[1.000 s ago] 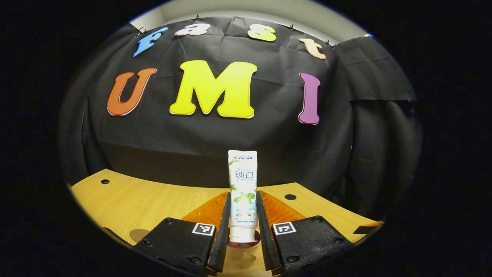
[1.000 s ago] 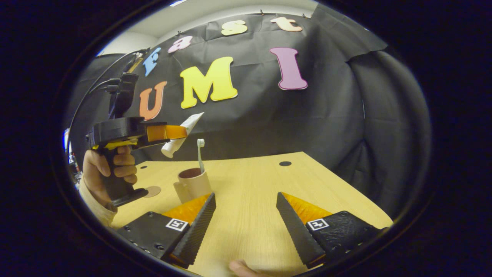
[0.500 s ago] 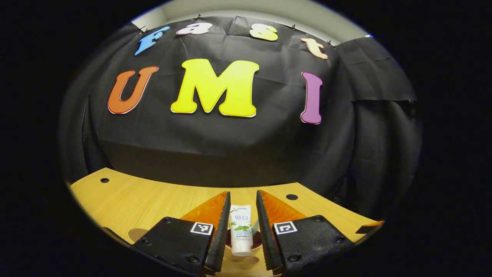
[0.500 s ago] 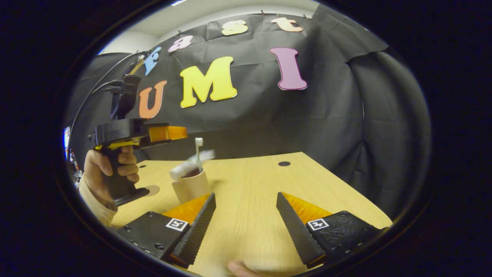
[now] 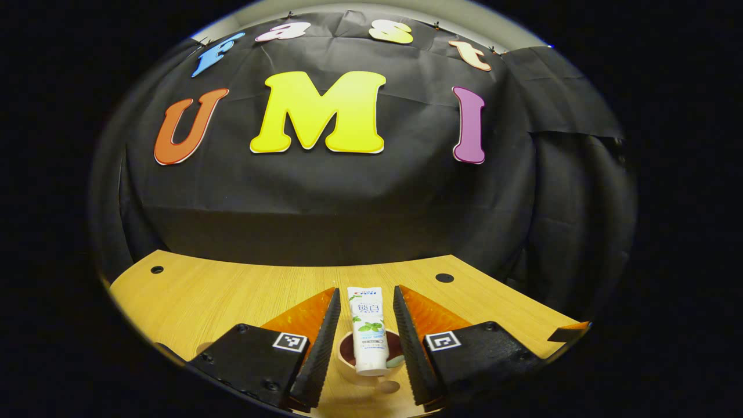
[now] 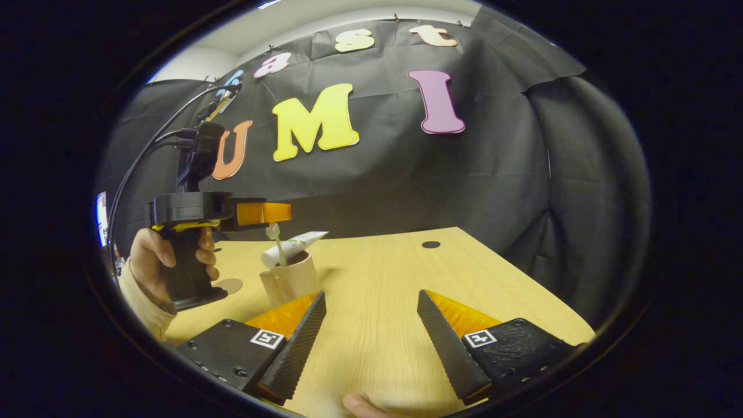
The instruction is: Put the toothbrush and toothpaste on the desktop into the cup, then pick up the cup and place it on the coaster on the desktop.
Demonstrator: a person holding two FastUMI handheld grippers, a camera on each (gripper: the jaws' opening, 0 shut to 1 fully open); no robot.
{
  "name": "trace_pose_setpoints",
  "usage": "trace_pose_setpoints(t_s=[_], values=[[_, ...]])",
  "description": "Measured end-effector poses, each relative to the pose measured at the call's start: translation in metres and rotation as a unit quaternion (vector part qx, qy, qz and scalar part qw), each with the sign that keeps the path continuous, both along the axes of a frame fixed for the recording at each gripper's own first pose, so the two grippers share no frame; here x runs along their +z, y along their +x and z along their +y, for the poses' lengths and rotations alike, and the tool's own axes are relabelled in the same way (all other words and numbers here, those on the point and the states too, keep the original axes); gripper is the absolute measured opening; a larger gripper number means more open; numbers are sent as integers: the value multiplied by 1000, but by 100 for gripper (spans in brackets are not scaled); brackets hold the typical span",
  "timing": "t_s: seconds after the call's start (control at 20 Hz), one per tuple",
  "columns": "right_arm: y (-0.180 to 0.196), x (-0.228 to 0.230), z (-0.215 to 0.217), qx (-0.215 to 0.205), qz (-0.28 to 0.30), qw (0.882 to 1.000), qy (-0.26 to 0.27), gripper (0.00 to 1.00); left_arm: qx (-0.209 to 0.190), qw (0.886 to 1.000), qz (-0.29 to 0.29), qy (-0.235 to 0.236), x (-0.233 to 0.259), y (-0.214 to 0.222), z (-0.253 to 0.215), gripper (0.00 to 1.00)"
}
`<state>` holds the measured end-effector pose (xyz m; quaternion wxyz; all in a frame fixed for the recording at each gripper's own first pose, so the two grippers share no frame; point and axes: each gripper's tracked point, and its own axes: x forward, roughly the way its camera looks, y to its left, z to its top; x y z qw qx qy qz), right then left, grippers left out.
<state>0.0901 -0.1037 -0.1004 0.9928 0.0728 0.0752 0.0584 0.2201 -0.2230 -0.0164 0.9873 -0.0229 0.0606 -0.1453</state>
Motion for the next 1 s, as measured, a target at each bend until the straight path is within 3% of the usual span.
trace_pose_setpoints(t_s=[0.2, 0.35, 0.55, 0.8, 1.0], values=[[5, -1, 2, 3, 3, 1000, 0, 96, -1, 1000, 26, 12, -1, 8, 4, 77], [5, -4, 0, 6, 8, 1000, 8, 96, -12, 997, 73, -11, -1, 12, 7, 78], [8, -4, -7, 3, 9, 1000, 15, 97, -35, 988, 146, 39, -28, 15, 2, 80], [8, -4, -5, 11, 14, 999, 32, 96, -56, 974, 217, 20, -44, 17, -13, 81], [9, -9, -3, 15, 23, 999, 39, 96, -48, 968, 244, 44, -52, 26, -13, 80]])
